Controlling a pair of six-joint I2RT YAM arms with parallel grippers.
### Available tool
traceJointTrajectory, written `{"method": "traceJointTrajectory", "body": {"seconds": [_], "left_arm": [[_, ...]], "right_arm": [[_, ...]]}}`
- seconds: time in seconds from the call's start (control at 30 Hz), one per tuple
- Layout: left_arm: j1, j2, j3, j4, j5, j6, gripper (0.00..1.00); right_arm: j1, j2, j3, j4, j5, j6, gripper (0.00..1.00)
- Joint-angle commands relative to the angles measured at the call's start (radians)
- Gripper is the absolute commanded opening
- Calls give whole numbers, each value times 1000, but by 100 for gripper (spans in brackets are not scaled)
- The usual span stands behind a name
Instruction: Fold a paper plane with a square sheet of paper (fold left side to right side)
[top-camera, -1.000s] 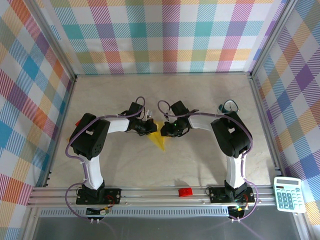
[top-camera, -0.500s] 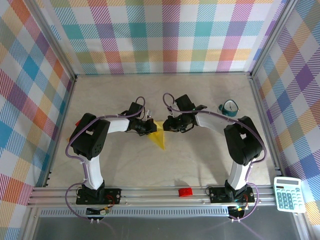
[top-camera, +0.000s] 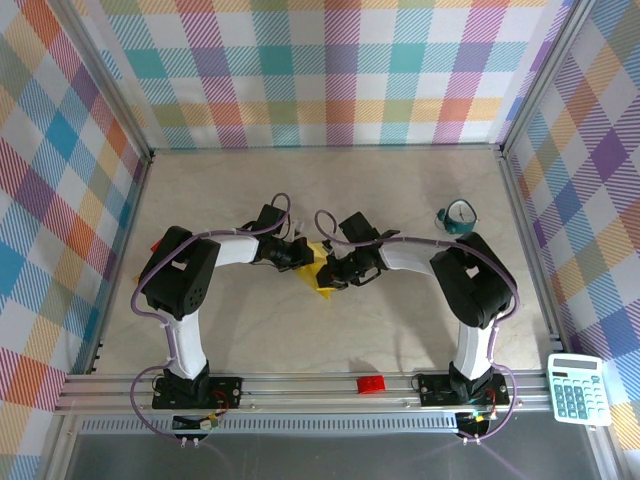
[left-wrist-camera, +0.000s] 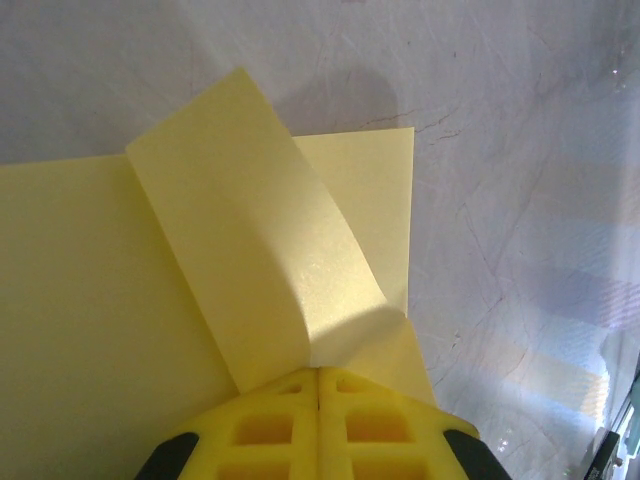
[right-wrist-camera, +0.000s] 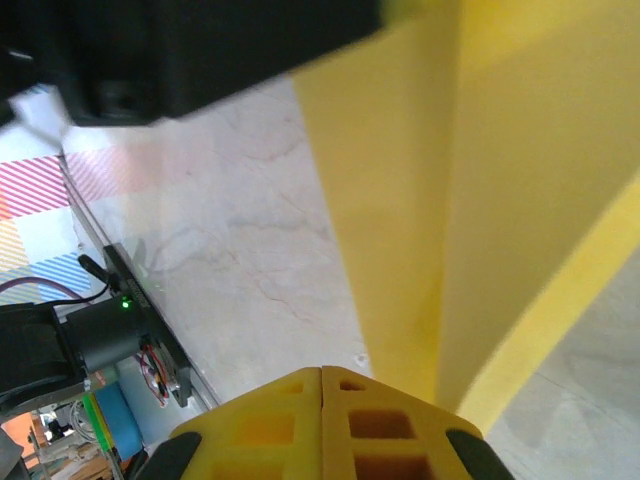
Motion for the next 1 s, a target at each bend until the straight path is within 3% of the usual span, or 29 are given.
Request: {"method": "traceJointTrajectory", "body": {"seconds": [0.0,0.97], "left_arm": [[-3,17,-25,-103,-78,15,0],[-3,16,-24,-113,-89,15,0]], "right_arm": [[-3,20,-26,40,-30,15,0],[19,37,-115,102,-24,36,0]]}}
